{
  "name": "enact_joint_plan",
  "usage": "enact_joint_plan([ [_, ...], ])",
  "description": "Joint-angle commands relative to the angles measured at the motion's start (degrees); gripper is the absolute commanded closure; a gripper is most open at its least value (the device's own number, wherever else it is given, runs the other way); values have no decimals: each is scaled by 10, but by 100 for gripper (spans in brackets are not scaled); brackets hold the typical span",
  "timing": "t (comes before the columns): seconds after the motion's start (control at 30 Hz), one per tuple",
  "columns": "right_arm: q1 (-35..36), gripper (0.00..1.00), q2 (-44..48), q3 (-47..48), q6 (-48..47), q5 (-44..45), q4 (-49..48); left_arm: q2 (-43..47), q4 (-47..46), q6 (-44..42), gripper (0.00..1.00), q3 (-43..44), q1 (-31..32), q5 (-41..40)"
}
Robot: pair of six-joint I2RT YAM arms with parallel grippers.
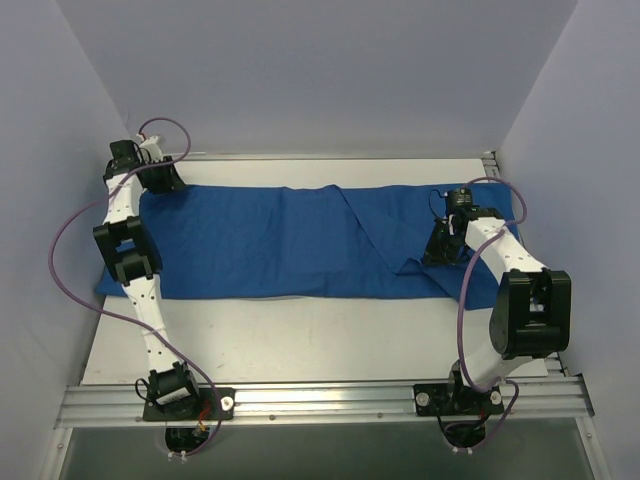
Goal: Open and lay out the surgical kit
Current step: Open the surgical kit at the center of the board.
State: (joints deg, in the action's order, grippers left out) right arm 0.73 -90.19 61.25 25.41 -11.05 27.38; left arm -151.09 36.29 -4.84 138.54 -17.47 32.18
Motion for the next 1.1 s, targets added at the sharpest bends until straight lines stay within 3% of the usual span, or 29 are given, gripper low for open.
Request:
enact_joint_plan([
  [0.0, 1, 100, 29, -7, -2, -3, 8, 27, 1, -22, 50, 21, 8, -31],
  [0.1, 2, 100, 31, -7, -3, -1, 9, 10, 19, -32, 53, 49, 21, -70],
  [0.17, 1, 100, 34, -4, -4, 2, 12, 4, 28, -31, 59, 59, 24, -89],
  [0.3, 1, 100, 34, 10, -3, 3, 15, 19, 14, -5, 98, 59, 30, -130],
  [0.5, -5, 100, -9, 112, -11, 25, 64, 98, 5, 94, 98, 23, 32, -122],
  [0.6, -21, 100, -57, 185, -13, 9, 112, 150, 4, 142, 98, -35, 36, -130],
  [0.77, -20, 100, -84, 248, 6, -34, 144, 289, -30, 199, 98, -226, 53, -183],
  [0.9, -21, 100, -78, 275, -4, -19, 197, 394, -18, 265, 98, -338, 53, -209],
  [1.07, -46, 100, 26, 237, -5, 8, 232, 582, 25, 273, 98, -466, 53, -229],
])
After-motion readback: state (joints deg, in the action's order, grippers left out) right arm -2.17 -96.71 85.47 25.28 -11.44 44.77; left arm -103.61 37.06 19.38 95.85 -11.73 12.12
